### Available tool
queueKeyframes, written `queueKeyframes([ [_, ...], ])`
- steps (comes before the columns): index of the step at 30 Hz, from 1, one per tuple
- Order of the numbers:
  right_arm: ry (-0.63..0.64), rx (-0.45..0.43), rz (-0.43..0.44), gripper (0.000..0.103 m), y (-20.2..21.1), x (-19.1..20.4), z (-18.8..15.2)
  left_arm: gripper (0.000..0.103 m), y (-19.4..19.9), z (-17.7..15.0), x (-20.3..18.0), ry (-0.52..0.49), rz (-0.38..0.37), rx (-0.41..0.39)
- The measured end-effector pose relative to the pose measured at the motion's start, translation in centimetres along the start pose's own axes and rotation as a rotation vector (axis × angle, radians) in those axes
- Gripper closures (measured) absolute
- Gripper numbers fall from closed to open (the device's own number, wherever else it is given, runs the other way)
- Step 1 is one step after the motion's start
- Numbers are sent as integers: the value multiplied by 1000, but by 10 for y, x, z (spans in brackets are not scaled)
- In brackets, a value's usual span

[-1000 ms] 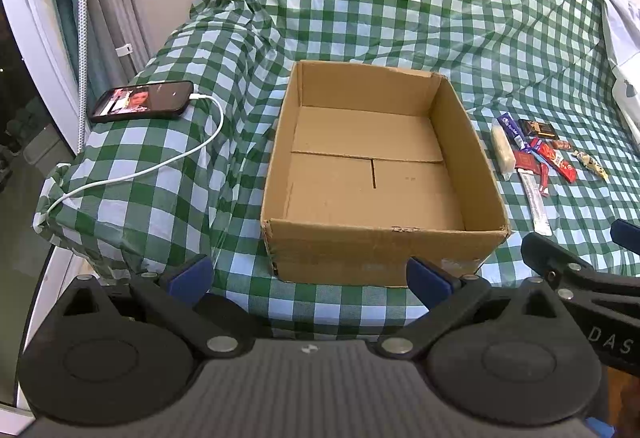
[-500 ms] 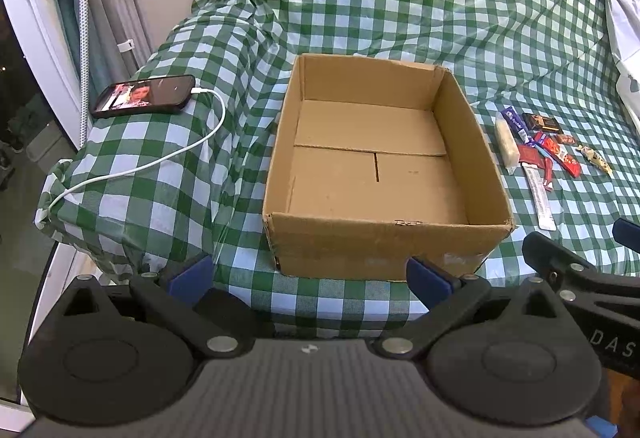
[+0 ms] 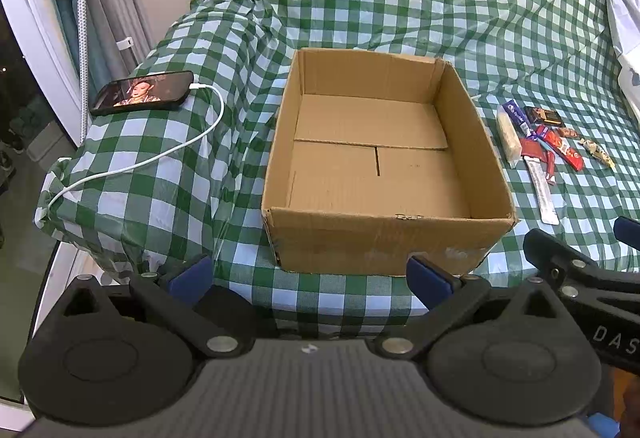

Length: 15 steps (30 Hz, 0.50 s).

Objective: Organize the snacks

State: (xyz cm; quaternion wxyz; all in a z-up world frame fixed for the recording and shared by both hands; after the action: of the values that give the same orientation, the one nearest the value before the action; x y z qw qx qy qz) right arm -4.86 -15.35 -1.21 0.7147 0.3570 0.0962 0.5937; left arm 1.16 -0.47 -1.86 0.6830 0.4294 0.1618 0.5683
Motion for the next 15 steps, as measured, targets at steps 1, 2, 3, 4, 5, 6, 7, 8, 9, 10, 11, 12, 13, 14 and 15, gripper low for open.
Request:
queueKeyframes([
  [1, -5, -3, 4, 0, -1, -1, -1, 0, 0, 0, 0, -2, 1, 1],
  [2, -6, 2, 1, 0, -1, -2, -1, 0, -1, 0, -1, -5, 3, 2],
  [3, -9, 5, 2, 0, -2, -3, -1, 0, -2, 1, -1, -7, 3, 0],
  [4, -1, 22, -13, 0, -2, -1, -1, 0, -2, 1, -2, -8, 0, 0],
  [5, -2, 29, -17, 0, -3, -1, -1, 0, -3, 1, -3, -8, 0, -4],
  [6, -3, 36, -20, 0, -3, -1, -1, 0, -3, 1, -4, -10, 0, -6],
  [7, 7, 71, -44, 0, -3, 2, 1, 0, -4, 2, -4, -16, 5, -8],
  [8, 7, 82, -50, 0, -3, 2, 2, 0, -4, 2, -5, -21, 11, -12],
  [9, 4, 83, -49, 0, -3, 2, 2, 0, -4, 2, -6, -26, 17, -15],
  [10, 7, 65, -47, 0, -2, 1, 2, 0, -4, 2, -7, -27, 19, -20],
  [11, 7, 51, -43, 0, -2, 0, 1, 0, -5, 2, -6, -29, 23, -29],
  [12, 8, 53, -44, 0, -2, 0, 2, 0, -5, 2, -7, -33, 27, -27],
  [13, 6, 55, -43, 0, -2, 1, 1, 0, -6, 3, -7, -33, 27, -25],
  [14, 4, 55, -42, 0, -3, 1, 1, 0, -6, 3, -7, -33, 26, -22],
  [15, 1, 58, -40, 0, -3, 1, 1, 0, -7, 3, -7, -26, 15, -19],
])
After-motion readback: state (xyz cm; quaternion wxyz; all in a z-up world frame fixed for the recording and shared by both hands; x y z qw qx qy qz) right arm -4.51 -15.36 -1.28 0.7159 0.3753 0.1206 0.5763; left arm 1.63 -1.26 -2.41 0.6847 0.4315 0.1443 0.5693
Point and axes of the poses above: each gripper's, at about its wrist camera, not at the fingertips, and y roughly against the way its jaws point, x to its left, z to its top, the point moved 1 cm from there along -y, roughly the way its jaws point, and after that the axes turned 15 degrees about -y, right-handed, at the moved point
